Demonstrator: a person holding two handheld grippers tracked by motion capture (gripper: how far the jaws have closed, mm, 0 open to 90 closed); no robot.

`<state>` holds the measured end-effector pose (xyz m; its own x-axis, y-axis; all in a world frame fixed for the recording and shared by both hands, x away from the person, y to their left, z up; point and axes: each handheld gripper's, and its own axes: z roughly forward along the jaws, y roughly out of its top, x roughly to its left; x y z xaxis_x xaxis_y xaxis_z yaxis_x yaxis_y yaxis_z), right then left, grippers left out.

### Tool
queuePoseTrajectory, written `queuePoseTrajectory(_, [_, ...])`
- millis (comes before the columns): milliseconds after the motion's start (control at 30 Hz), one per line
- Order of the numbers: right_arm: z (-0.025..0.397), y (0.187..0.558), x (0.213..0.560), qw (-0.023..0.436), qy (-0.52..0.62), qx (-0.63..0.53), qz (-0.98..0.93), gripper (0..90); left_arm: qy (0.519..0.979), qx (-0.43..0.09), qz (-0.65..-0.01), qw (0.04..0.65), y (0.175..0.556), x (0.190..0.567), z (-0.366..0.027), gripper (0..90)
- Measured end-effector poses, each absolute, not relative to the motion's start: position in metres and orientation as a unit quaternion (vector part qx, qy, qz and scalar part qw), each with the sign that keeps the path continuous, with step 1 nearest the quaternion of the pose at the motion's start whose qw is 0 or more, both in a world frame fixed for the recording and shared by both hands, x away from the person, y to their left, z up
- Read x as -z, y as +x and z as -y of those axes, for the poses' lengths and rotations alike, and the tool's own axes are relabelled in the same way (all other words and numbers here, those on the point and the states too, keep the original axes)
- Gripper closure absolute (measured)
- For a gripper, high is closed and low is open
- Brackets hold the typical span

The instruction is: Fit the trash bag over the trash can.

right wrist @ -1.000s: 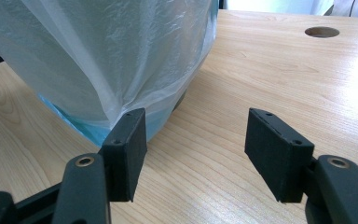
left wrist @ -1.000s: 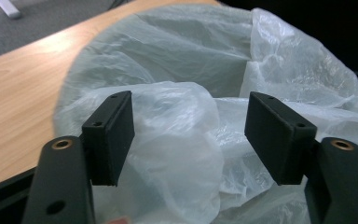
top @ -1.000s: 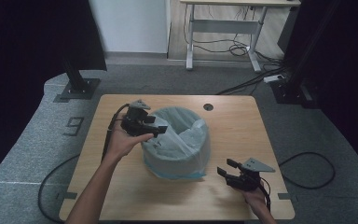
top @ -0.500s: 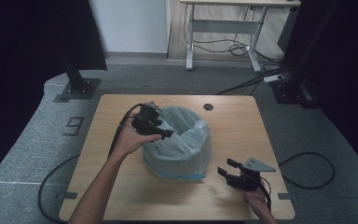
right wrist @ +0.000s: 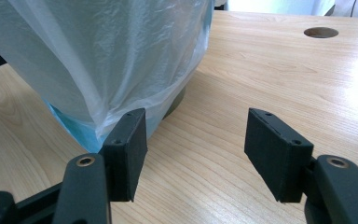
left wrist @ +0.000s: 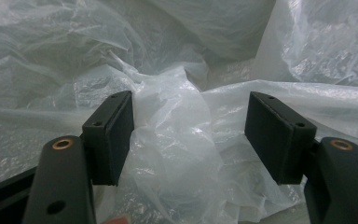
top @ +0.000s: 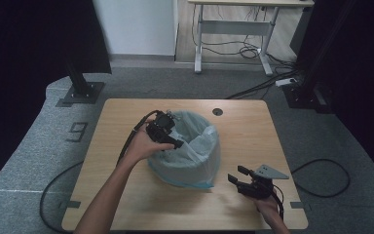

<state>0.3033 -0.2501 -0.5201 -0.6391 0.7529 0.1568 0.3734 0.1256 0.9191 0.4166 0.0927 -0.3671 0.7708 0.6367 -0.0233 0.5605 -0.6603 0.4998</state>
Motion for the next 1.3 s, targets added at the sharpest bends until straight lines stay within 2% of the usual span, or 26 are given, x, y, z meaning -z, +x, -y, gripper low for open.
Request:
queuePoseTrajectory(300, [0.249, 0.304, 0.520, 0.177, 0.391, -0.530, -0.731, 38.2, 0.915, -0.090, -0.328, 0.216, 0.417, 0.369, -0.087, 33.0])
queuePoseTrajectory(433, [0.252, 0.304, 0.519, 0.179, 0.396, -0.532, -0.727, 38.2, 0.912, -0.089, -0.326, 0.232, 0.416, 0.368, -0.089, 32.8])
queuePoseTrajectory(700, [0.254, 0.303, 0.519, 0.180, 0.400, -0.531, -0.724, 38.3, 0.894, -0.067, -0.312, 0.315, 0.413, 0.349, -0.094, 33.1])
queuePoseTrajectory(1300, [0.257, 0.299, 0.517, 0.182, 0.400, -0.534, -0.722, 38.4, 0.901, -0.049, -0.278, 0.330, 0.443, 0.350, -0.045, 32.9])
